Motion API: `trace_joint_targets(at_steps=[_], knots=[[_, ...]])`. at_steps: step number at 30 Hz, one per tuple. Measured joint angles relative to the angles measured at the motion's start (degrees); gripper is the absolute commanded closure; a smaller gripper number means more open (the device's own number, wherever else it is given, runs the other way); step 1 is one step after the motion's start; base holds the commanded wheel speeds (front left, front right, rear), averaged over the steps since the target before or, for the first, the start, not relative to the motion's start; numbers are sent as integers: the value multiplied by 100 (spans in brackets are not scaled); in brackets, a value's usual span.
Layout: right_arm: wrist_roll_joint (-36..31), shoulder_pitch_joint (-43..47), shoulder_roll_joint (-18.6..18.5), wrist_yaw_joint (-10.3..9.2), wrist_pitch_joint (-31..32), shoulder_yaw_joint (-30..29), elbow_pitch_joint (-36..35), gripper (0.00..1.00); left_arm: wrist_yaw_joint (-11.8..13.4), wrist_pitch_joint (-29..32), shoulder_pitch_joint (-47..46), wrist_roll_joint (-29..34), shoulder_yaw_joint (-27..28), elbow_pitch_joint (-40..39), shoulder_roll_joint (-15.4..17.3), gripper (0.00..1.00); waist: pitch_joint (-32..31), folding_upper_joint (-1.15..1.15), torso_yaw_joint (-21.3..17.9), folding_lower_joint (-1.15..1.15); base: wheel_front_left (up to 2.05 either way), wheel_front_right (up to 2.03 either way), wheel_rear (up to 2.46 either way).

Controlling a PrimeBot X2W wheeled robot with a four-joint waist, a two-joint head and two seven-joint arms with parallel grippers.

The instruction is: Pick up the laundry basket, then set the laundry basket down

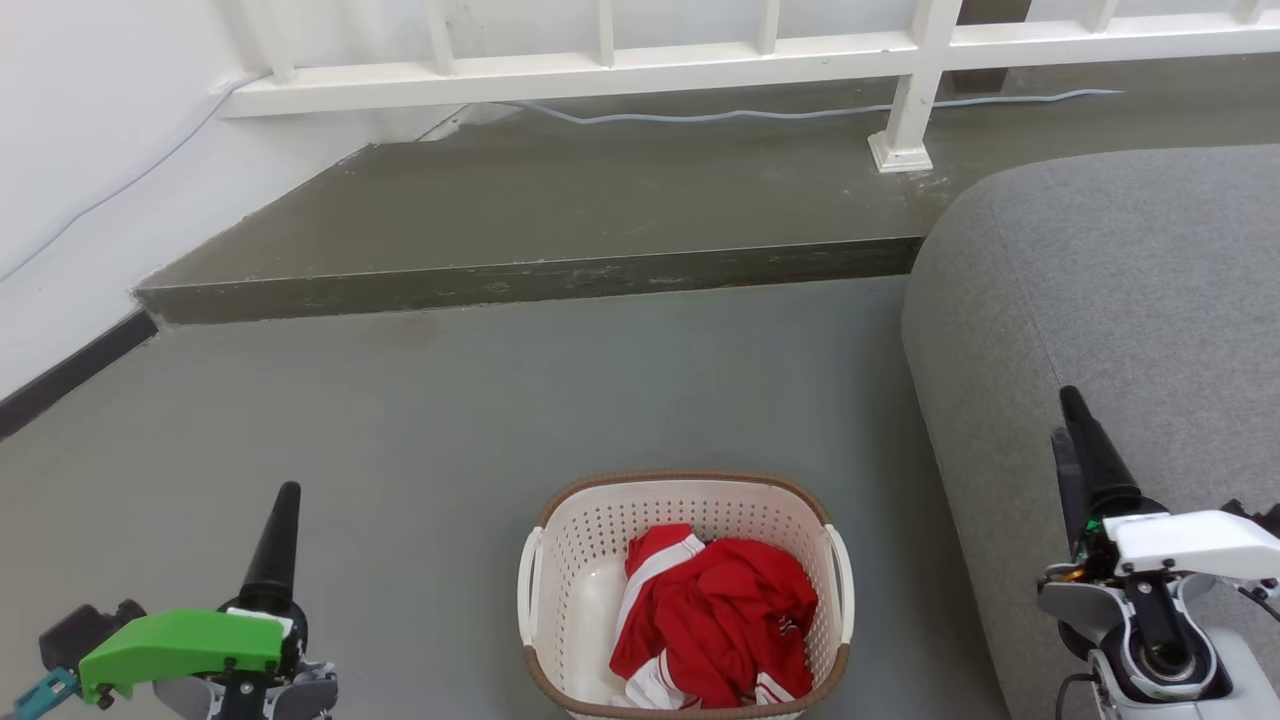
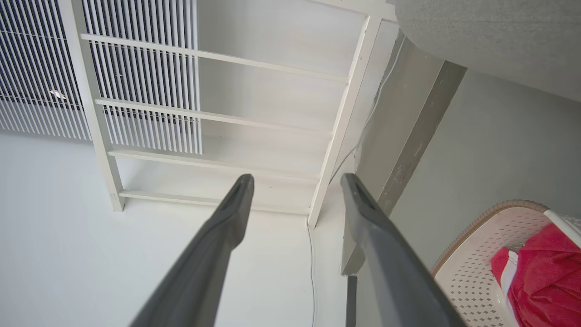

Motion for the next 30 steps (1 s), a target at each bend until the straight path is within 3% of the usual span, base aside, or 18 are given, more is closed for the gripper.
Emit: trace_joint_targets(at_steps=[17,30], knots=[[-1423,-96,-283,-5,-369,581,21,0,82,-323,-13,1841,-334,-142,134,0,-2,0,18,0,0,0,0],[-2375,-196,-278,-54,-605,838,42,0,182,-578,-13,2849,-486,-210,58,0,-34,0,24,0,0,0,0]])
